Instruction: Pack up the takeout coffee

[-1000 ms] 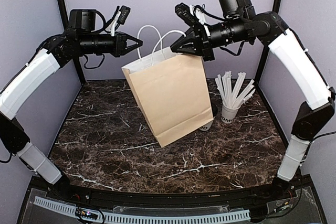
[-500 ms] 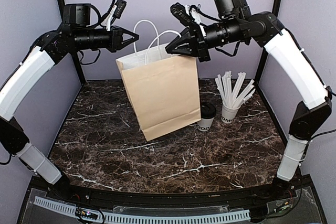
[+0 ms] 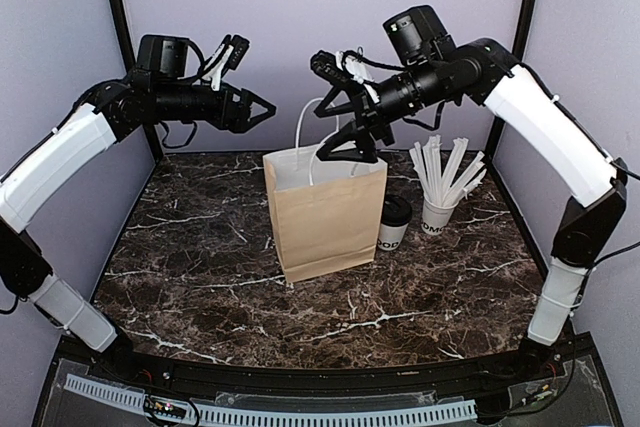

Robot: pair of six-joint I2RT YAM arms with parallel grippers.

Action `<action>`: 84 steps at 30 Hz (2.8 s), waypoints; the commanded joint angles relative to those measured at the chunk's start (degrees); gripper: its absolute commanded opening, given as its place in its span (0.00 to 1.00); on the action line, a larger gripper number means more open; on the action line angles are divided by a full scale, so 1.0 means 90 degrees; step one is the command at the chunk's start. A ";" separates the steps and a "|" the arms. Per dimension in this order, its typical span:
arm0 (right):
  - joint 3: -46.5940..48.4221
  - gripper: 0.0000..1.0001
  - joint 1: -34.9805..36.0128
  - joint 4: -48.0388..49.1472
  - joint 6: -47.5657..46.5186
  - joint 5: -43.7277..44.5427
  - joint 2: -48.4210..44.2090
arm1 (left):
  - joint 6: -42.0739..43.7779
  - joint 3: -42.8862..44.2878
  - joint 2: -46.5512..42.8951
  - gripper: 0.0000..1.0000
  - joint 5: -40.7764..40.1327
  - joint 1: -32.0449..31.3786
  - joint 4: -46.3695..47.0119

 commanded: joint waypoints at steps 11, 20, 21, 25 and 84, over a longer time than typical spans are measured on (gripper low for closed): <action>-0.0382 0.99 -0.0870 -0.0416 -0.0139 0.0061 -0.1055 | 0.0609 0.0834 0.1165 0.65 -0.0103 -0.0204 -0.1455; -0.1413 0.99 -0.1177 -0.0108 -0.0082 0.0353 -0.1507 | 0.0735 0.1236 0.1914 0.44 0.0586 -0.0214 -0.1505; -0.1460 0.99 -0.1197 -0.0094 -0.0077 0.0372 -0.1532 | 0.0724 0.1247 0.1964 0.39 0.0612 -0.0212 -0.1487; -0.1601 0.99 -0.1236 -0.0024 -0.0062 0.0393 -0.1584 | 0.0795 0.1347 0.2072 0.11 0.0607 -0.0225 -0.1523; -0.4120 0.93 -0.1612 0.0489 -0.0438 0.2851 -0.1101 | 0.4151 -0.4542 -0.2497 0.00 -0.7505 -0.6016 0.1928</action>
